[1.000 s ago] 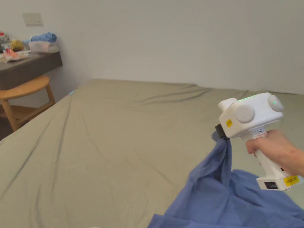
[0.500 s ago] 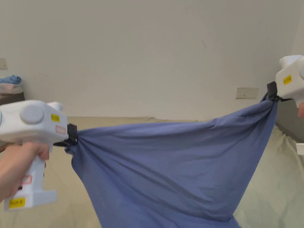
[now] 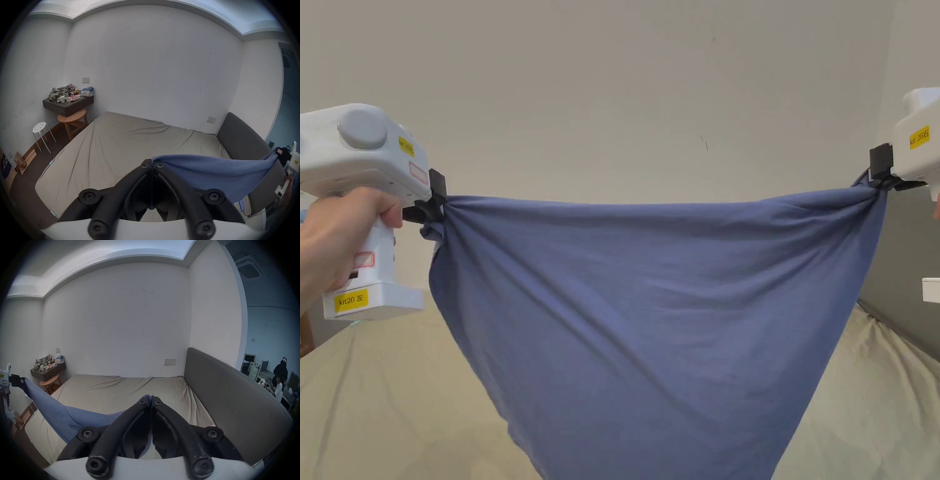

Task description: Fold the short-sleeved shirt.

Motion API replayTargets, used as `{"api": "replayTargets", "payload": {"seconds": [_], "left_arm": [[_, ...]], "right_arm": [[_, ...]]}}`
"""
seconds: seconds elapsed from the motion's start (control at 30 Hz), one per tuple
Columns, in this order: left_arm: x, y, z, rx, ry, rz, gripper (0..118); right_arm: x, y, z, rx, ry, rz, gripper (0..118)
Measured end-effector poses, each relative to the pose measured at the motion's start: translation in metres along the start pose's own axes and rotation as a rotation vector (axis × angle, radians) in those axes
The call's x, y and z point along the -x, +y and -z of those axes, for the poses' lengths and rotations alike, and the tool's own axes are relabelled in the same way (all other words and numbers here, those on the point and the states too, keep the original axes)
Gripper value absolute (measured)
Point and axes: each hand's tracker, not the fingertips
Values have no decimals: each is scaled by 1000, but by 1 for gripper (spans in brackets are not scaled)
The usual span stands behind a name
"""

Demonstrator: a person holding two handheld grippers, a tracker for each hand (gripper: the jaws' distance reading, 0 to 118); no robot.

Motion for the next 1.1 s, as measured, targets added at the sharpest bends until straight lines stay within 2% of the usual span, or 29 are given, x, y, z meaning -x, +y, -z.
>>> {"api": "replayTargets", "payload": {"seconds": [0.17,0.47,0.6,0.8,1.1], "left_arm": [[-7,25,4,-12,5,0,0],[-39,63,27,-84,34,55,0],[-50,81,59,-113,49,56,0],[-64,92,100,-167,69,53,0],[-72,110,171,-169,128,76,0]], "right_arm": [[-7,22,7,-14,11,52,0],[-3,66,36,-51,-28,45,0],[-6,84,65,-60,-39,53,0],[-6,110,112,-70,-61,22,0],[18,122,164,-76,-82,-30,0]]}}
